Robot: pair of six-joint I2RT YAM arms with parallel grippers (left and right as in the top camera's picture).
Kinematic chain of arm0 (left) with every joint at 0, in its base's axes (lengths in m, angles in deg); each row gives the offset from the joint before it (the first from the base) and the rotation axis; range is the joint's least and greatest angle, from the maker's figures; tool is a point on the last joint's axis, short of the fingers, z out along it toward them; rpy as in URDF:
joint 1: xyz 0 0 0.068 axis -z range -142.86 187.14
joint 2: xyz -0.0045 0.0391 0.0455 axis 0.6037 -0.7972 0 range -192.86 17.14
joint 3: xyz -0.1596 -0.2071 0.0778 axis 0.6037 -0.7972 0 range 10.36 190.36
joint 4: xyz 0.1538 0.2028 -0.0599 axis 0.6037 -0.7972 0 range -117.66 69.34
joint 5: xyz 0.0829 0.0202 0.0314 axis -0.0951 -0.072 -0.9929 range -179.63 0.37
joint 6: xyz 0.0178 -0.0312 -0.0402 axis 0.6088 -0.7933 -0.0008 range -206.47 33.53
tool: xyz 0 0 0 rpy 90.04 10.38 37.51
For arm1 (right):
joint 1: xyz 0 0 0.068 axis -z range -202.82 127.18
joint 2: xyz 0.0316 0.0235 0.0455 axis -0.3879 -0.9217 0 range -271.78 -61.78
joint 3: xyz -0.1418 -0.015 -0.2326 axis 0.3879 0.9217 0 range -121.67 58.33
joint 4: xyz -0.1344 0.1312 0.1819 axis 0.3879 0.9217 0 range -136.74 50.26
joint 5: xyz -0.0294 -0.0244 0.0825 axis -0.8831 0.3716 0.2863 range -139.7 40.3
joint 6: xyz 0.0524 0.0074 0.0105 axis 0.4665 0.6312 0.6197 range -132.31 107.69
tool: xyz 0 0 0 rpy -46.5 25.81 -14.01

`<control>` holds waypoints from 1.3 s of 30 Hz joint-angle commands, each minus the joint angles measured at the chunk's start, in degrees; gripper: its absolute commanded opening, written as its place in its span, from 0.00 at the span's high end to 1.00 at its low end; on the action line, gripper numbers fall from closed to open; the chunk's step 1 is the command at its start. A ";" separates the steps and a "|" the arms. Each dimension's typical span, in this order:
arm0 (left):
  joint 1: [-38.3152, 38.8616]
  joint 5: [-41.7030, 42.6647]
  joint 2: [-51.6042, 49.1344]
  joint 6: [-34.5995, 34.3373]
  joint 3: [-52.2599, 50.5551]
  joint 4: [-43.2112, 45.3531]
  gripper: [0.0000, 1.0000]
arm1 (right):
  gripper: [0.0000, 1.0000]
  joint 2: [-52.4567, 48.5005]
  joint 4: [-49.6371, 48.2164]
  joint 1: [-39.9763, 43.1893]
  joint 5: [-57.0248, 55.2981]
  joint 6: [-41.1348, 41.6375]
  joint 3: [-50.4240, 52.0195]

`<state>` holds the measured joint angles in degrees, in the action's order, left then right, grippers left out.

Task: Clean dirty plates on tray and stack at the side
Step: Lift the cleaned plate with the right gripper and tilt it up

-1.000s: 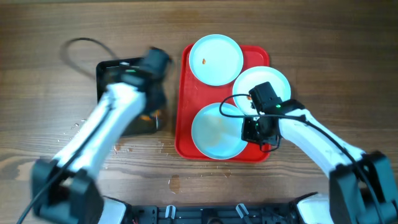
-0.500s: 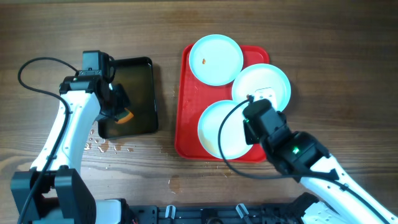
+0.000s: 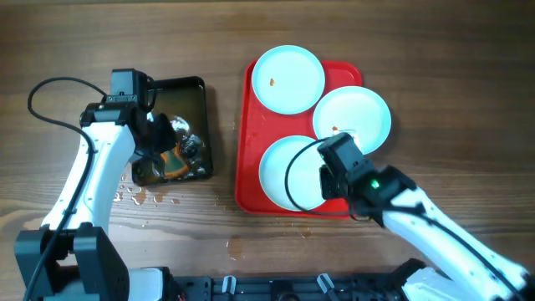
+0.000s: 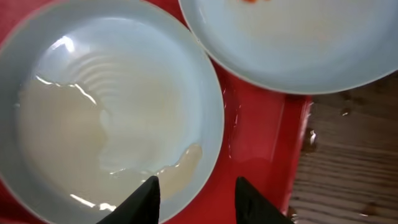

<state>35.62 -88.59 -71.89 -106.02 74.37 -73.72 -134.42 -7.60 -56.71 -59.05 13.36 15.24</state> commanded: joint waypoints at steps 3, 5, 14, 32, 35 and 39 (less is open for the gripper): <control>0.17 2.82 4.66 2.03 2.01 -2.91 0.56 | 0.60 -11.85 -6.21 9.11 10.69 -3.41 0.74; 0.17 4.22 8.20 2.01 2.71 -4.02 0.51 | 0.60 -14.84 -8.55 11.80 14.56 -5.99 0.74; 0.17 10.71 18.58 2.05 2.71 -7.74 0.46 | 0.96 -19.63 -14.25 14.05 19.74 -9.97 0.72; 0.17 10.67 18.86 2.47 2.71 -9.42 0.30 | 0.96 8.46 0.31 -9.57 -36.63 -8.68 -5.07; 0.17 10.67 18.86 2.47 2.71 -9.40 0.29 | 0.96 7.32 -0.24 -13.57 -46.77 -9.73 -5.07; 0.17 10.67 18.86 2.47 2.71 -9.40 0.29 | 0.96 6.25 -3.80 -16.90 -54.88 -17.38 -5.07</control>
<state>35.64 -78.80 -53.66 -104.31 76.23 -83.40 -127.27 -9.55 -71.44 -101.10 1.52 11.35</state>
